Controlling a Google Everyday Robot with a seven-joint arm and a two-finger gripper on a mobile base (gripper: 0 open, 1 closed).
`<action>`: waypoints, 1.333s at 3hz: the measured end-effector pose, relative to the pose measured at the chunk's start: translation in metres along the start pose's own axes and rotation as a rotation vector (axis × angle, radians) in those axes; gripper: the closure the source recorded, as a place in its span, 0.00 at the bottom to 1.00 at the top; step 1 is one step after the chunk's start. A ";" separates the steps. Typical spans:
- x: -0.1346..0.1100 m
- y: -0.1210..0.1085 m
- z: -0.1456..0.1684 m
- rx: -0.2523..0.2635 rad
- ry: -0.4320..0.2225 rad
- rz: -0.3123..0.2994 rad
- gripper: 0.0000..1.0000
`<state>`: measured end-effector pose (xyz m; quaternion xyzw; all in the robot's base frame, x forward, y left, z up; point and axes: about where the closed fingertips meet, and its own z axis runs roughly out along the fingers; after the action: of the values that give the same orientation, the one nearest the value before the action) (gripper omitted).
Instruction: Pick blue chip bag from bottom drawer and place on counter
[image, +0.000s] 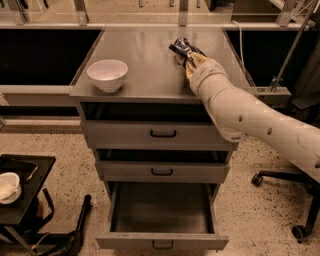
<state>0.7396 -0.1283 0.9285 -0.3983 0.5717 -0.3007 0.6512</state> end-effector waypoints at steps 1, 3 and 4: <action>0.000 0.000 0.000 0.000 0.000 0.000 0.58; 0.000 0.000 0.000 0.000 0.000 0.000 0.11; 0.000 0.000 0.000 0.000 0.000 0.000 0.00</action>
Offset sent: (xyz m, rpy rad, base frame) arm 0.0000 0.0000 0.0000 0.0000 0.0000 0.0000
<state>0.7396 -0.1282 0.9286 -0.3983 0.5717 -0.3006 0.6512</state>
